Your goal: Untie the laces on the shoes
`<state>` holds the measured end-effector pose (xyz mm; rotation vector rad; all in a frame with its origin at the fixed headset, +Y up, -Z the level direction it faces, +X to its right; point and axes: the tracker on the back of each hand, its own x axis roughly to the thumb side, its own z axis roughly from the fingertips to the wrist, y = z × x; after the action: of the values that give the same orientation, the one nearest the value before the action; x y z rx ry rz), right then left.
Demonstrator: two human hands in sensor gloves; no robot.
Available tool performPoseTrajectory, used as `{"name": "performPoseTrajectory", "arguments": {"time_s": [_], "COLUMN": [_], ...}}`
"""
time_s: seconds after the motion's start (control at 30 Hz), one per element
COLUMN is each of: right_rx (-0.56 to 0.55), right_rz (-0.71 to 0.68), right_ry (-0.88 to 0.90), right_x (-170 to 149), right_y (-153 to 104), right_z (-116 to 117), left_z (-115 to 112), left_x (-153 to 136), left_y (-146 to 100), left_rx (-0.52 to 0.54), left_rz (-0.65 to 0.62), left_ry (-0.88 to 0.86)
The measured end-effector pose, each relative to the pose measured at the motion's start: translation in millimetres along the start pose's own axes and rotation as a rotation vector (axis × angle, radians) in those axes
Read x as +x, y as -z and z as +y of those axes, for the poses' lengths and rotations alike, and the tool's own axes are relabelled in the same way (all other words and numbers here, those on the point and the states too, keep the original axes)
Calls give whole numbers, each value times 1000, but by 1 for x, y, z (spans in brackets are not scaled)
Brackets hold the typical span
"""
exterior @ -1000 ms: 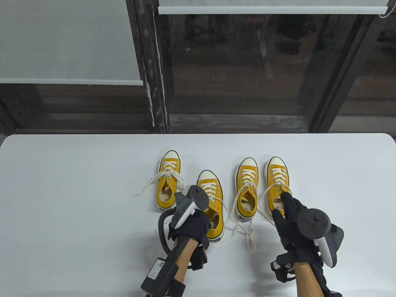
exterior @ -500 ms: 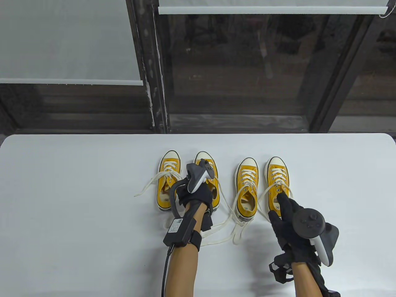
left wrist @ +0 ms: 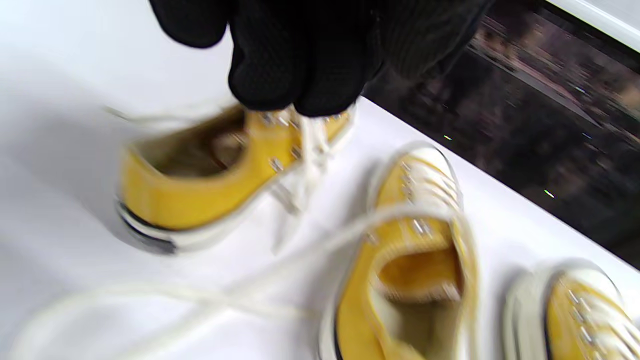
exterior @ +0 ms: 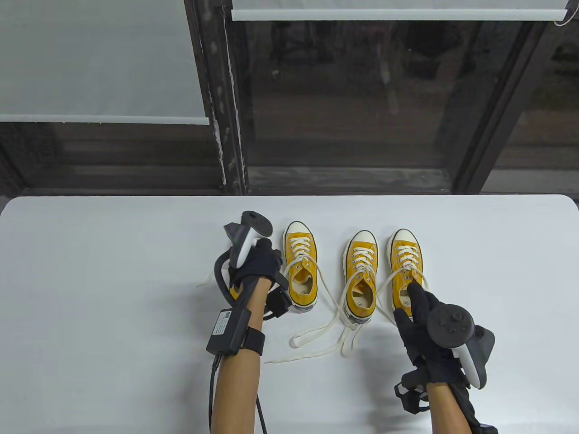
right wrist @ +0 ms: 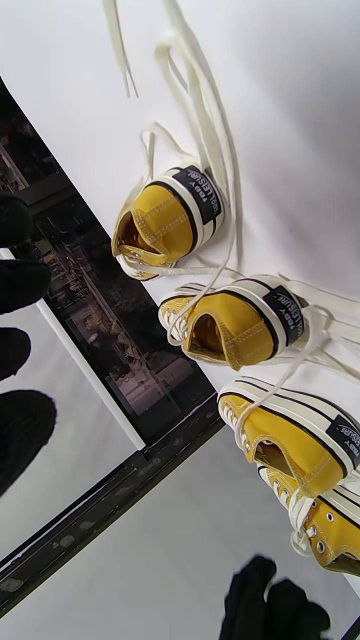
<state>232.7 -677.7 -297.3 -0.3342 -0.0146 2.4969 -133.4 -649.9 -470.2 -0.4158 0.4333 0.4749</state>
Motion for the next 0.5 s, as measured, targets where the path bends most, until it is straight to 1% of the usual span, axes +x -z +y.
{"name": "performPoseTrajectory", "arguments": {"time_s": [0.07, 0.13, 0.17, 0.2, 0.27, 0.33, 0.37, 0.4, 0.43, 0.5], "right_rx": [6, 12, 15, 21, 26, 29, 32, 35, 36, 45], "right_rz": [2, 3, 4, 5, 6, 7, 6, 6, 7, 8], "right_ry": [-4, -4, -5, -8, -11, -12, -16, -21, -24, -23], "right_x": [0, 0, 0, 0, 0, 1, 1, 1, 2, 2], "right_y": [0, 0, 0, 1, 1, 1, 1, 1, 2, 2], "right_z": [1, 2, 3, 3, 4, 4, 5, 5, 5, 6], "left_z": [0, -10, -15, -24, -33, -41, -43, -44, -43, -40], "left_x": [-18, -31, -36, -44, -53, -61, -66, -69, -72, -75], "left_y": [10, 23, 29, 37, 48, 58, 62, 61, 61, 56], "left_rx": [4, -6, -17, -16, -6, 5, -18, -23, -7, -41], "left_rz": [129, 214, 248, 278, 319, 287, 269, 280, 252, 195], "left_ry": [55, 119, 146, 173, 193, 168, 134, 101, 78, 40]}}
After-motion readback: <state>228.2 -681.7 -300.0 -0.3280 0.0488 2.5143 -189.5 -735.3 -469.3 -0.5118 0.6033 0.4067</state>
